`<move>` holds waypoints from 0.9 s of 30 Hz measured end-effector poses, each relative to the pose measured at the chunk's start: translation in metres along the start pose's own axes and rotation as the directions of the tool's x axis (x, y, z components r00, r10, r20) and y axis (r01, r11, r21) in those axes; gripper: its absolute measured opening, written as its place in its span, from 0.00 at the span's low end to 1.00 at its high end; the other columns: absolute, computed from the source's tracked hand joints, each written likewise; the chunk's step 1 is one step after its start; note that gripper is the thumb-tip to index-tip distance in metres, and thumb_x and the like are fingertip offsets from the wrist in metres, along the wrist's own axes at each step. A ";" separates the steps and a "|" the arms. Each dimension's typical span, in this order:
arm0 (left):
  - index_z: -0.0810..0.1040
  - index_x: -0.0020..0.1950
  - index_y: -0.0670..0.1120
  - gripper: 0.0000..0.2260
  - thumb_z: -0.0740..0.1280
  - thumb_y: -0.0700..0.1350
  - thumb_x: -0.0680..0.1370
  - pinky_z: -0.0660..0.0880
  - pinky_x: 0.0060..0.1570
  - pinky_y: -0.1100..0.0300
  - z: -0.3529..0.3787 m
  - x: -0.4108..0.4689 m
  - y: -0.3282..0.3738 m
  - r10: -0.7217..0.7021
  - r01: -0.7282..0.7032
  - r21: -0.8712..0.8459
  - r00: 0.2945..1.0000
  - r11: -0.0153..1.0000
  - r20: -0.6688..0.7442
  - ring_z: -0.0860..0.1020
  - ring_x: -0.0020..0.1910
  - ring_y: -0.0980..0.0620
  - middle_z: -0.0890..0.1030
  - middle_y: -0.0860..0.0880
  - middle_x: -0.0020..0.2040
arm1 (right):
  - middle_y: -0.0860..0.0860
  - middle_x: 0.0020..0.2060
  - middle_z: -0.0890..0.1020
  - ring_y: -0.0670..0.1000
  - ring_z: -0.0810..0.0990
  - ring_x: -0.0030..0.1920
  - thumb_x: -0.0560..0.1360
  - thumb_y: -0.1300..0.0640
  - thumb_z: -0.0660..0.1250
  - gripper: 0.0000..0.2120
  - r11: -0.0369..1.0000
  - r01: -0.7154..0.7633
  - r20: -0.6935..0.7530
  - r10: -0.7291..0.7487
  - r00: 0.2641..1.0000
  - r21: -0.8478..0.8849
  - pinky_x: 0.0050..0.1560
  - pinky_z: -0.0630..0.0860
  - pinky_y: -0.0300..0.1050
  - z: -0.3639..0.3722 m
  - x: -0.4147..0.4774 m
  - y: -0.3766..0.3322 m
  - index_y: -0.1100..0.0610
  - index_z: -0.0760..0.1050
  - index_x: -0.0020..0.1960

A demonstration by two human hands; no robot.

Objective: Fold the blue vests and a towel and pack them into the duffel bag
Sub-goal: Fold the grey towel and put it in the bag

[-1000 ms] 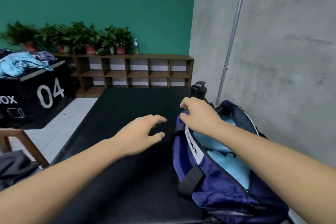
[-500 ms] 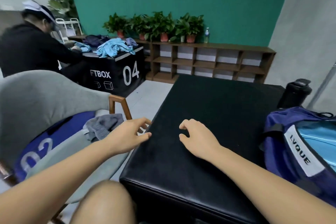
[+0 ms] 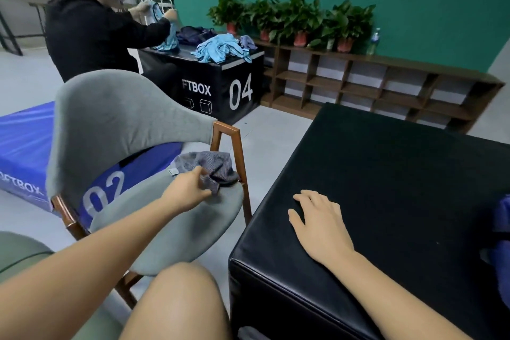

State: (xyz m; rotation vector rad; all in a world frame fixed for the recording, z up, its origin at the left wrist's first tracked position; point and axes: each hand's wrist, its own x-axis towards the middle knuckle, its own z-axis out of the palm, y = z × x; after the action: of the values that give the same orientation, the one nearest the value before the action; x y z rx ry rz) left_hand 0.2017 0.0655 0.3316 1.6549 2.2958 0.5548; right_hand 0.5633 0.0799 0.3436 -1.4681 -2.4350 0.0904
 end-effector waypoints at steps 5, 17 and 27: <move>0.68 0.76 0.49 0.37 0.78 0.55 0.70 0.79 0.61 0.43 0.010 0.040 -0.022 -0.125 0.116 -0.107 0.989 0.987 -0.083 0.79 0.62 0.38 0.75 0.40 0.69 | 0.44 0.78 0.69 0.48 0.65 0.77 0.87 0.40 0.52 0.25 1.000 -0.007 -0.009 0.007 1.000 -0.026 0.78 0.61 0.51 0.003 -0.002 0.001 0.48 0.69 0.79; 0.63 0.82 0.55 0.45 0.82 0.60 0.71 0.75 0.70 0.43 0.049 0.078 -0.052 -0.284 0.245 -0.376 0.958 0.894 -0.051 0.77 0.69 0.36 0.77 0.39 0.72 | 0.43 0.77 0.70 0.47 0.66 0.76 0.86 0.40 0.54 0.23 1.000 -0.030 -0.026 0.030 0.999 -0.005 0.77 0.61 0.50 0.003 -0.003 0.001 0.47 0.71 0.77; 0.79 0.57 0.44 0.08 0.67 0.38 0.78 0.72 0.49 0.52 0.031 0.061 -0.018 -0.282 0.155 -0.457 0.933 0.876 -0.223 0.79 0.51 0.40 0.82 0.45 0.47 | 0.41 0.75 0.71 0.46 0.67 0.74 0.86 0.40 0.54 0.23 0.999 -0.034 -0.046 0.035 0.998 0.022 0.76 0.62 0.49 0.001 -0.002 0.001 0.46 0.71 0.76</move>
State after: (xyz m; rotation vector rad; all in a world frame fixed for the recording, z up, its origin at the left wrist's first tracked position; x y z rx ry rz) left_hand 0.1798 0.1230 0.2963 1.1419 2.2803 1.2133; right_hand 0.5643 0.0784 0.3416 -1.4864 -2.3654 0.0889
